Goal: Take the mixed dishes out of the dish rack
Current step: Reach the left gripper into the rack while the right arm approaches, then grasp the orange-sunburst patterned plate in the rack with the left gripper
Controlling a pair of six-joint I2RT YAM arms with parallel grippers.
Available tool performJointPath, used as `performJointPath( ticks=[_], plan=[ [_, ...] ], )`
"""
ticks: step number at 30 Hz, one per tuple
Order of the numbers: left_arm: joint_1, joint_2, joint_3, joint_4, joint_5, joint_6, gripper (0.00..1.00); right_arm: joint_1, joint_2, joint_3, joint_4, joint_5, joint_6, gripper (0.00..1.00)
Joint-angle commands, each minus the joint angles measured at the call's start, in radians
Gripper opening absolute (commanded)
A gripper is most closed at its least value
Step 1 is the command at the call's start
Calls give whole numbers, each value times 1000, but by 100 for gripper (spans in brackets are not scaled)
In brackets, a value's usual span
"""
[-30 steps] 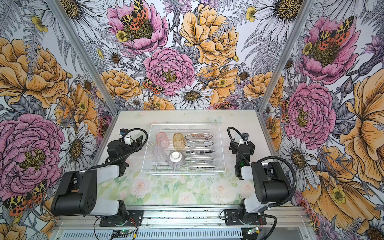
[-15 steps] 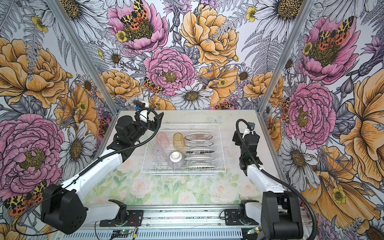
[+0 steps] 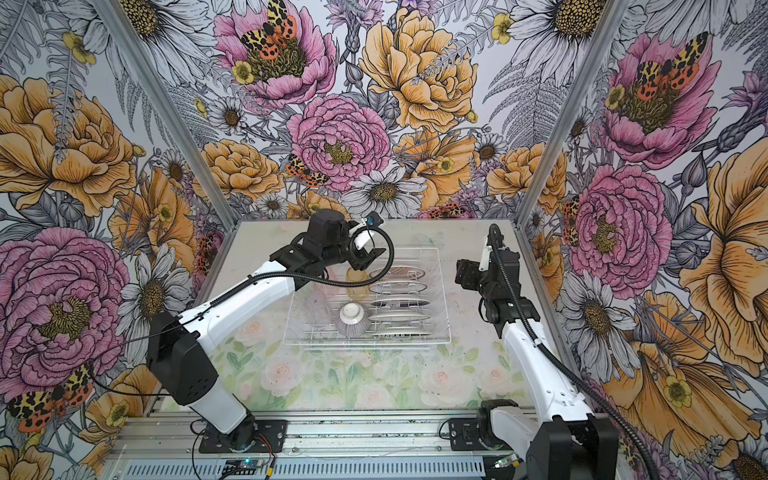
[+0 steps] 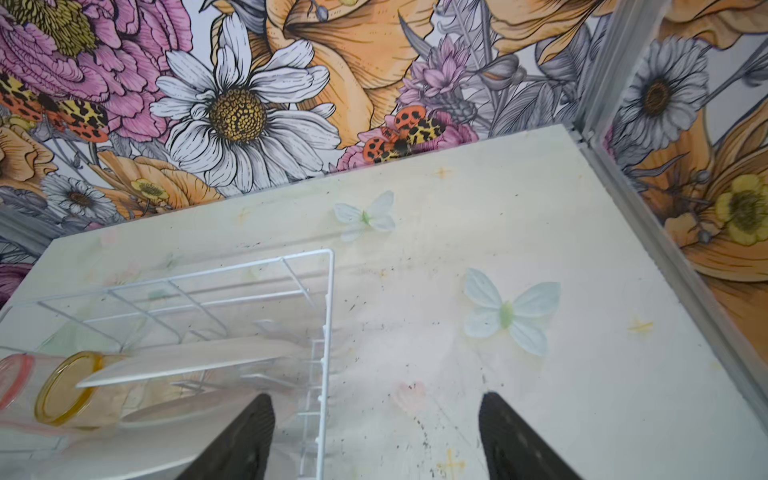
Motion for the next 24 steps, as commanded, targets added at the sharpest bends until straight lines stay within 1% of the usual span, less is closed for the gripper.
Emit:
performJointPath(
  ticks=[1,4,8,9,13,17,24],
  plan=[
    [3,45,93,-153,99,96,67,32,36,64,-60,-64,21,78],
    [2,92,173,-238,143,130,62,48,59,81,-59,-65,17,78],
    [-16,132,224,-298,167,188,62,59,67,88,-59,-65,17,78],
    [-22,161,237,-317,169,206,63,59,67,89,-59,-65,16,78],
    [-42,228,306,-397,175,260,62,60,60,90,-59,-67,13,78],
    [-53,284,364,-446,177,289,60,59,47,90,-59,-67,13,78],
    [-61,347,418,-460,139,310,60,60,29,88,-59,-64,10,78]
  ],
)
